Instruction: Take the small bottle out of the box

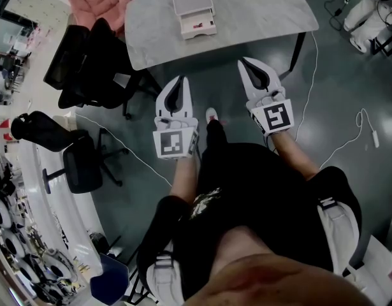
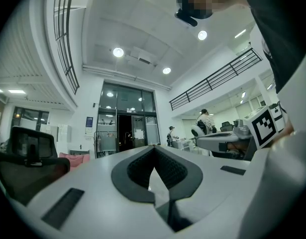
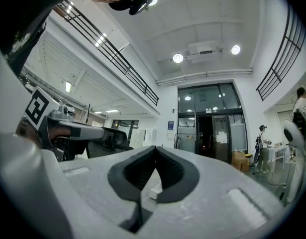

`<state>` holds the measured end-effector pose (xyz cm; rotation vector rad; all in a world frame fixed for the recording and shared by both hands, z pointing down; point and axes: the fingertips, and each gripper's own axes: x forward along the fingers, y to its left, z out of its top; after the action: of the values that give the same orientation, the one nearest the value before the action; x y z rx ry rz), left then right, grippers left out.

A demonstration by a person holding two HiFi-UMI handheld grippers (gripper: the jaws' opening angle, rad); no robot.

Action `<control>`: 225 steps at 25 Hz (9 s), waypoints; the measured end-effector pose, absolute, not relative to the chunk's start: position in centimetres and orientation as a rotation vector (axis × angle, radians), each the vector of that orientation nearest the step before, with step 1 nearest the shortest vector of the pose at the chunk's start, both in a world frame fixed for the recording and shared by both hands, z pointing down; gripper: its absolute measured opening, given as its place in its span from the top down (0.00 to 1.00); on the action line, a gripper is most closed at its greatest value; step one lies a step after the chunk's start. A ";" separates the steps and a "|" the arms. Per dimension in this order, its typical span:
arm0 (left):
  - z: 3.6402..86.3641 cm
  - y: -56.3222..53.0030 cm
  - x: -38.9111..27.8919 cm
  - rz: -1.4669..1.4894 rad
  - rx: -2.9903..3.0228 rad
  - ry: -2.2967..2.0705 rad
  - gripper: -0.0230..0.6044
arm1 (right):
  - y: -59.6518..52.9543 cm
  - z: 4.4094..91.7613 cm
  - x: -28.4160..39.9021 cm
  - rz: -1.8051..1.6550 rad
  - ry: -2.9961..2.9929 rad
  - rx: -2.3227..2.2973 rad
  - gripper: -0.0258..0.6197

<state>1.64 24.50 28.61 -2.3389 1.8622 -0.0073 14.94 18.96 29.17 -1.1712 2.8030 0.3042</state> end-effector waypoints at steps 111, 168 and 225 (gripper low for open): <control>32.6 -20.6 -13.6 -0.117 -2.574 1.706 0.94 | -24.9 33.2 -2.5 0.226 2.964 -1.196 0.97; 62.7 -22.9 -9.2 -1.210 -2.995 1.028 0.73 | -30.8 53.3 -5.8 -0.250 3.272 -0.926 0.97; 71.7 -23.0 -8.9 -2.163 -2.473 0.178 0.75 | -31.4 53.8 -2.3 -0.318 3.237 -0.940 0.97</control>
<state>-8.89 -23.04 71.65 -2.4730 0.1777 -2.1632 -2.34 -31.35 53.81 -0.9399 3.2372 -0.3176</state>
